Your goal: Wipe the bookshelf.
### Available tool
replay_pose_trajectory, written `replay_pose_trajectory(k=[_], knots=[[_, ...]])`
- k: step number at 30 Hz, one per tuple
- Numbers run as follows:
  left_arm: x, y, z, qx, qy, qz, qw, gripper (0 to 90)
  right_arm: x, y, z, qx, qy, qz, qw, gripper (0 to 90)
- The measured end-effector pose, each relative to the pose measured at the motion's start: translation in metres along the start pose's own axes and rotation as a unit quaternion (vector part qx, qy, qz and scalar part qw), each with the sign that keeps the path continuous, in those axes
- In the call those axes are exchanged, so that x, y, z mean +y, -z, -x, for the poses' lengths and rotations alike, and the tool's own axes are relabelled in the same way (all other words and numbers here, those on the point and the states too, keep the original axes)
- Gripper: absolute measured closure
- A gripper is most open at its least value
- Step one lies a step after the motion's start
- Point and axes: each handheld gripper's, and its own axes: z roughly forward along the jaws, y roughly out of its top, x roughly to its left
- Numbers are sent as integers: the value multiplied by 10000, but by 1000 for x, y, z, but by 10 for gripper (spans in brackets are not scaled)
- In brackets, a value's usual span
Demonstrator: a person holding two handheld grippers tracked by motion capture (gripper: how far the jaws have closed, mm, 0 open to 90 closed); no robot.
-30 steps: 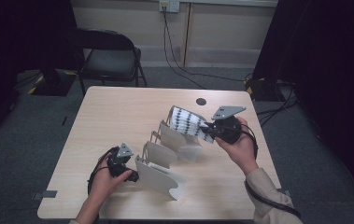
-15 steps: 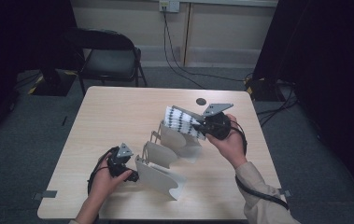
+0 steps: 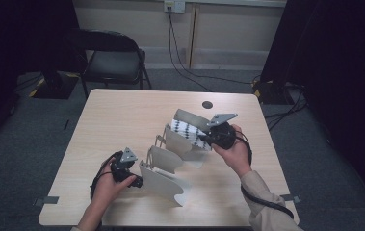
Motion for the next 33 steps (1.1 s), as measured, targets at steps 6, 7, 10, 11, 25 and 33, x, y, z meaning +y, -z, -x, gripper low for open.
replay_pose_trajectory(k=[6,7,10,11,25,33], knots=[[0,0,0,0,0,0,10000,0,-18,-6,-1,32,-86,-126,9999,805],[0,0,0,1,1,0,10000,0,-22,-8,-1,33,-101,-143,9998,805],[0,0,0,0,0,0,10000,0,-31,-14,0,45,-151,-214,9996,805],[0,0,0,-8,1,10,10000,0,-33,-16,0,51,-208,-246,9995,805],[0,0,0,-2,-2,0,10000,0,-60,-27,-4,127,-314,-461,9984,805],[0,0,0,0,-2,0,10000,0,-74,-18,-8,175,-330,-426,9984,805]])
